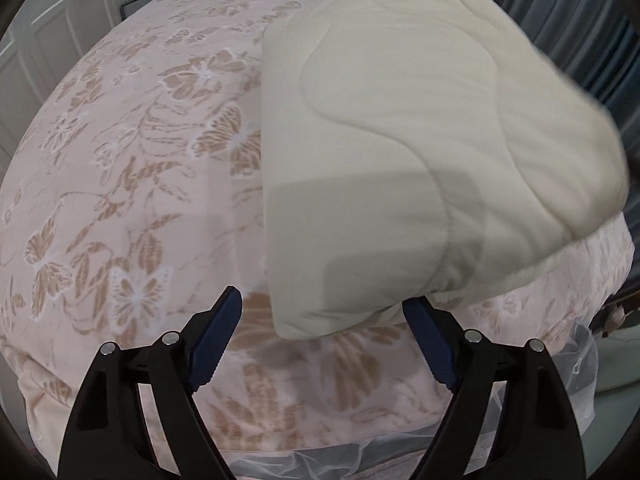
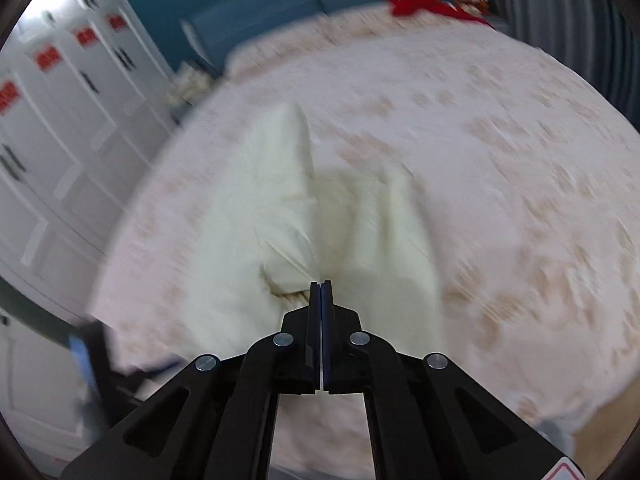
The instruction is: Fold large clothes
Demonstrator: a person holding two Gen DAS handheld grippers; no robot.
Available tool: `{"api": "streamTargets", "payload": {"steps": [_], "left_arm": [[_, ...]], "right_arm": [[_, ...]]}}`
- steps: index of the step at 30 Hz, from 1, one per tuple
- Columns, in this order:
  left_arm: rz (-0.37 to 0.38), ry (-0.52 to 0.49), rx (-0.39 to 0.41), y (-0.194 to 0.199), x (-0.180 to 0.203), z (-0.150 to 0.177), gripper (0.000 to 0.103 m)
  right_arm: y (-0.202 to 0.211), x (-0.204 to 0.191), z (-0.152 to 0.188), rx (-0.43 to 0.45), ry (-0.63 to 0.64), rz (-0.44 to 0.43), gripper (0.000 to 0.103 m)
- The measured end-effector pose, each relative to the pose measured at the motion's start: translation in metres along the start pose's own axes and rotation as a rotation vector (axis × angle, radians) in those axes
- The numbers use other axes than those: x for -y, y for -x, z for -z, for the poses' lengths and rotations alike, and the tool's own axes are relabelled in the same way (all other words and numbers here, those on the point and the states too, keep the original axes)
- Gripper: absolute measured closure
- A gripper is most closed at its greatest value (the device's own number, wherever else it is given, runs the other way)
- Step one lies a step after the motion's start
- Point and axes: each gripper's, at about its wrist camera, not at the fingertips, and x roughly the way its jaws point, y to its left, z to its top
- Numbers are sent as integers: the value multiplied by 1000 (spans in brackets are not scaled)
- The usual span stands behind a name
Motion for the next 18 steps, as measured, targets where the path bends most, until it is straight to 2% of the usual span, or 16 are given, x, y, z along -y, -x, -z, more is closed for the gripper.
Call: {"api": "streamTargets", "payload": {"steps": [2, 5, 7, 8, 9, 10, 11, 13, 15, 18], "left_arm": [[-6, -7, -17, -5, 6, 2, 23], [-17, -13, -19, -4, 10, 4, 24], [-21, -23, -17, -4, 11, 3, 24], [-27, -30, -13, -4, 13, 2, 24], [-34, -33, -7, -3, 14, 1, 24], [-35, -32, -6, -2, 15, 0, 24], [-34, -27, -8, -2, 15, -1, 24], [-36, -21, -10, -2, 15, -3, 24], [-45, -23, -10, -2, 15, -3, 24], [-54, -24, -12, -3, 12, -4, 24]], "right_arm": [[-17, 11, 12, -53, -10, 32, 103], [-11, 19, 14, -30, -67, -50, 101], [2, 17, 6, 20, -76, -75, 88], [9, 14, 0, 45, -76, -89, 85], [12, 10, -5, 60, -71, -101, 68], [17, 5, -11, 79, -59, -117, 46], [20, -2, -17, 99, -46, -118, 41], [18, -12, -24, 113, -13, -108, 39], [7, -21, -30, 91, 14, -108, 38], [-23, -31, -34, 19, 27, -111, 39]]}}
